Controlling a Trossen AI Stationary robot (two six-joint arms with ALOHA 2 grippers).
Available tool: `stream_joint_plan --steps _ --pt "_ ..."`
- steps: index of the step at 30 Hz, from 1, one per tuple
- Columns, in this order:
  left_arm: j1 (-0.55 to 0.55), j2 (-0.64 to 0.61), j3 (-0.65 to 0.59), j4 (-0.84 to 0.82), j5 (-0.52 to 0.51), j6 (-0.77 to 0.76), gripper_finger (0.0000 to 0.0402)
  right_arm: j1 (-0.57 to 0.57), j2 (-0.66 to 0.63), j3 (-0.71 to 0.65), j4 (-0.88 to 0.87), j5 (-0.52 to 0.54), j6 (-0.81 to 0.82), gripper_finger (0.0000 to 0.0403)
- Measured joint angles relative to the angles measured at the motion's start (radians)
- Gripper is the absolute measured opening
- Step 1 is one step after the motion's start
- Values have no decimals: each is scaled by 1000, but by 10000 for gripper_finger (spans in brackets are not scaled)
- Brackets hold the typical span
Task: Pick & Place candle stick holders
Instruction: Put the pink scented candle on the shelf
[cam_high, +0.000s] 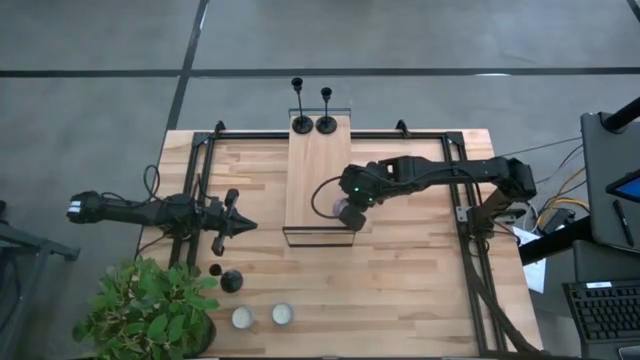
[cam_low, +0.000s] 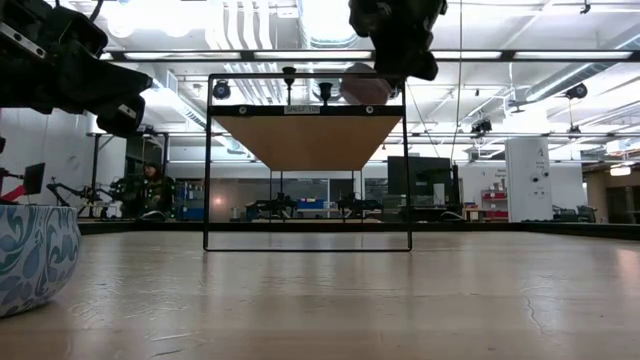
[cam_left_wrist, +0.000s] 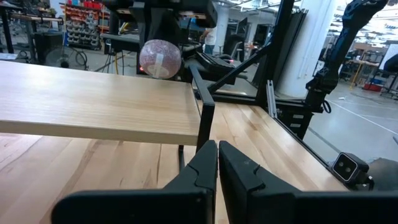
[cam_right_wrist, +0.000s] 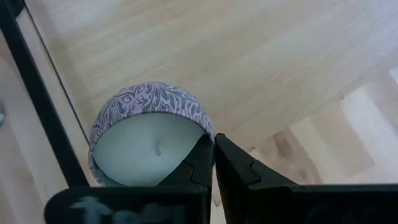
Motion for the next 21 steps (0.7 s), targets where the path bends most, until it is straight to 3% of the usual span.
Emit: stream_joint_plan --steps 8,21 --pt "0 0 0 0 0 0 14 1 0 0 -14 -60 26 8" --pt "0 1 0 0 0 0 14 2 8 0 -49 -63 29 8"
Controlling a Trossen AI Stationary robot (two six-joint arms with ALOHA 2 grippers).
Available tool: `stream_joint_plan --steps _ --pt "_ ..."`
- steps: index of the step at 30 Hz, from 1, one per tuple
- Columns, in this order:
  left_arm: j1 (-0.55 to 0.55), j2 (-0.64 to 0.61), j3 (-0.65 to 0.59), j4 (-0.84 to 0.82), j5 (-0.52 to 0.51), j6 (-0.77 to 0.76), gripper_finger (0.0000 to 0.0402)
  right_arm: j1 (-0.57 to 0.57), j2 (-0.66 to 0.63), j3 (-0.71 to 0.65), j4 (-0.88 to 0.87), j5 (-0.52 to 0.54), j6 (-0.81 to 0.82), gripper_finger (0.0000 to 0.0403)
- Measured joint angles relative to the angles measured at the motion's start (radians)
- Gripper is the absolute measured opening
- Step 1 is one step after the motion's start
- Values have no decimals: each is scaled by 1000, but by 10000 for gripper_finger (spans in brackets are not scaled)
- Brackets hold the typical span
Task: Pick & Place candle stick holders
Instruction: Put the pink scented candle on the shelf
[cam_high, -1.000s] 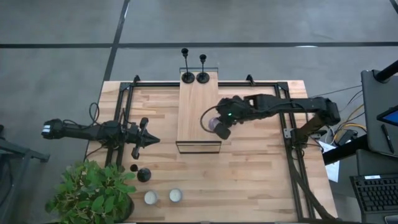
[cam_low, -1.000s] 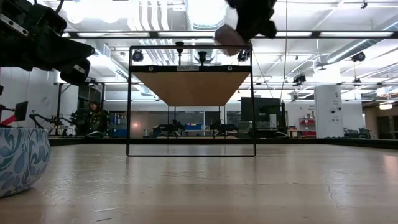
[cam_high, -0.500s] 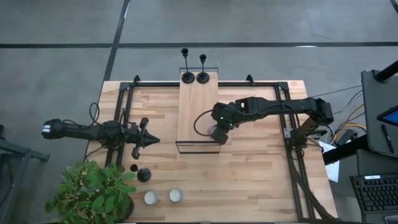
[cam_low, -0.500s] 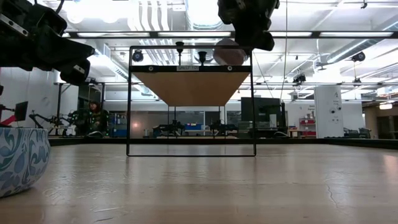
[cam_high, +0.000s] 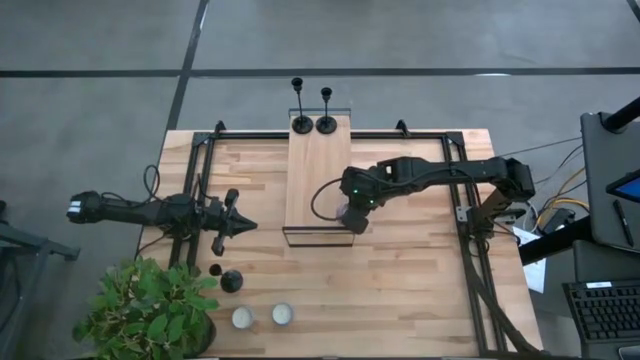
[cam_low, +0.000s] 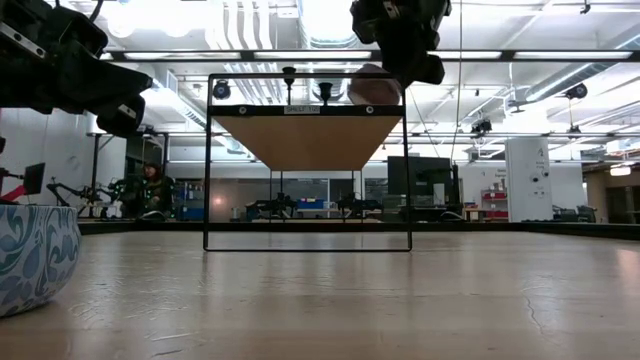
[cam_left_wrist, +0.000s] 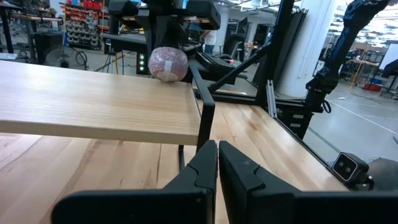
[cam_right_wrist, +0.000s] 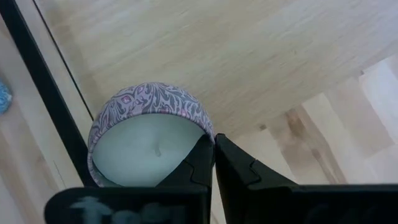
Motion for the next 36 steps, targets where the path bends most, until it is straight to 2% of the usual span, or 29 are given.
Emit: stream_joint_plan --steps 13,27,36 --pt "0 0 0 0 0 0 14 1 12 0 13 -10 -9 13" --pt "0 0 0 0 0 0 14 1 14 0 16 -15 -8 75" --pt "0 0 0 0 0 0 14 1 11 0 18 -17 -8 95"
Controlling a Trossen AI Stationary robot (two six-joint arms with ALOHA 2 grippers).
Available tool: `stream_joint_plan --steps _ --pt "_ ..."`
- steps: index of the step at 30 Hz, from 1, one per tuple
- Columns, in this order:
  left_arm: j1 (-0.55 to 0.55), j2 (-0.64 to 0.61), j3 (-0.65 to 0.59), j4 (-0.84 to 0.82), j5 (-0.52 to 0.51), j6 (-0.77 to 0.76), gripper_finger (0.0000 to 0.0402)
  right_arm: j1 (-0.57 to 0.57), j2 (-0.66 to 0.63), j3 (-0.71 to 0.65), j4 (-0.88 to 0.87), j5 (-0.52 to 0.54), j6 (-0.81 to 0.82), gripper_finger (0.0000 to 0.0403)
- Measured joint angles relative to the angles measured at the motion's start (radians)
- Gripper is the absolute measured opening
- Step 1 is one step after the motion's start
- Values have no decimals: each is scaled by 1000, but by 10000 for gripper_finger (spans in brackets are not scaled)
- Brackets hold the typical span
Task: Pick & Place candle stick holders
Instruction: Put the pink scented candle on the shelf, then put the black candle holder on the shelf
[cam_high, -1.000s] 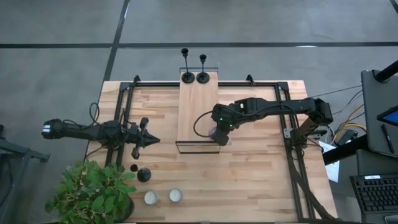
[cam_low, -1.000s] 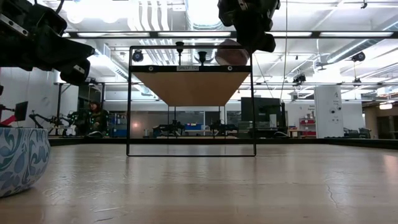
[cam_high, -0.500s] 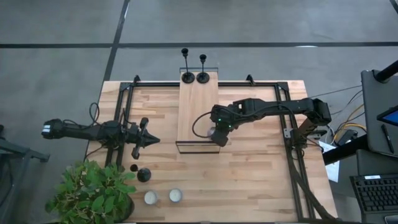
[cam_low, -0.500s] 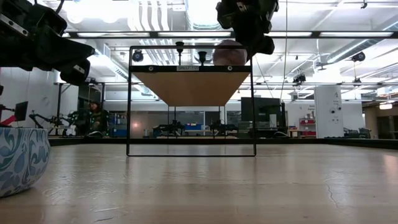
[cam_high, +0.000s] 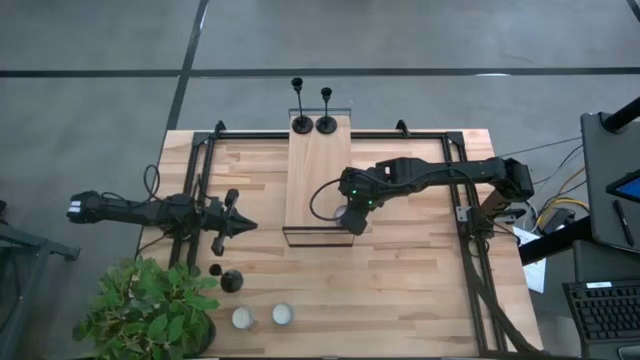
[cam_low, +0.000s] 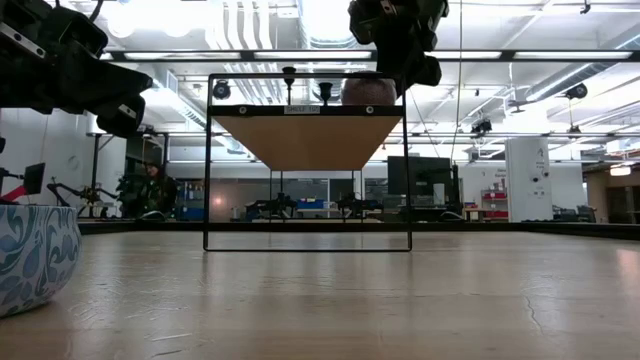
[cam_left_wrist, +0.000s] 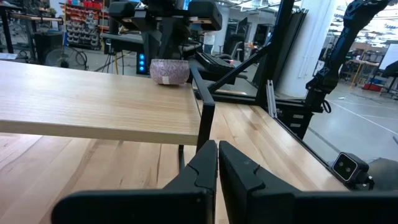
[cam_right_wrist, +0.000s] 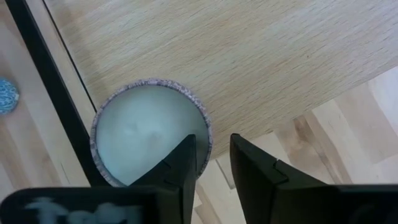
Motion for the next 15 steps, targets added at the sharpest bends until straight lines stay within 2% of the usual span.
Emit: stream_joint_plan --steps 7,15 --pt "0 0 0 0 0 0 14 0 -3 10 -4 0 0 97" --pt "0 0 0 0 0 0 14 0 -5 88 19 0 -37 96"
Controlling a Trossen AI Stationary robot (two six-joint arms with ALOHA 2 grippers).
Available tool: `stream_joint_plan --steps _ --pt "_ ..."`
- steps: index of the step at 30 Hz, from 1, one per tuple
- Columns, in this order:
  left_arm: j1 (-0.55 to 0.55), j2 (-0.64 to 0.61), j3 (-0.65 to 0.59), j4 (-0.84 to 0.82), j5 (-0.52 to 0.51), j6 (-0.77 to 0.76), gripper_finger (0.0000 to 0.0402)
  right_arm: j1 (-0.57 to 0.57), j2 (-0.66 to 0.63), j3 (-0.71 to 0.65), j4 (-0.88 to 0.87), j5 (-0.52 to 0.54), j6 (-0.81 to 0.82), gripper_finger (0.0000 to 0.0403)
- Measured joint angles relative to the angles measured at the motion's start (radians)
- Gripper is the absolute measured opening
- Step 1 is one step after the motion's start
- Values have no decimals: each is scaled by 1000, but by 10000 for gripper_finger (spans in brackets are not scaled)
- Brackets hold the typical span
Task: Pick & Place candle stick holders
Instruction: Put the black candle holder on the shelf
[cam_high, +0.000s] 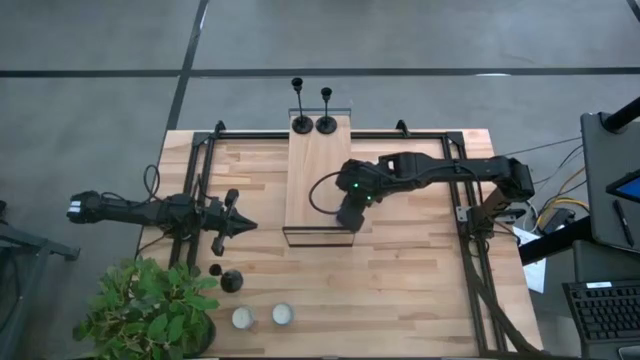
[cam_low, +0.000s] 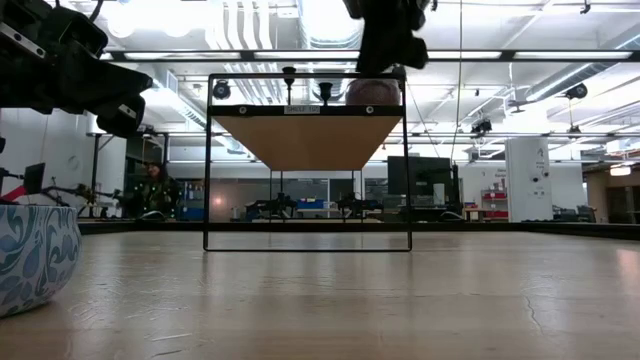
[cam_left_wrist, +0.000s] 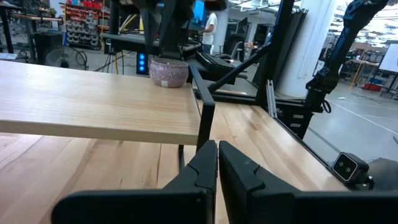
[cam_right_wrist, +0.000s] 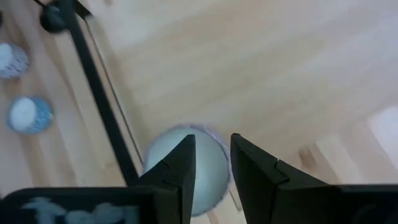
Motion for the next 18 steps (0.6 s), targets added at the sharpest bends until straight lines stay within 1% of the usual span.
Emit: stream_joint_plan --steps 5,8,11,15,18 --pt "0 0 0 0 0 0 14 6 0 52 0 0 -27 100" --pt "0 0 0 0 0 0 14 21 0 63 2 0 -64 90" --pt "0 0 0 0 0 0 14 52 -9 64 6 36 -79 66" --pt "0 0 0 0 0 0 14 108 -30 63 20 110 -114 21" --pt "0 0 0 0 0 0 14 147 -48 62 42 142 -118 10"
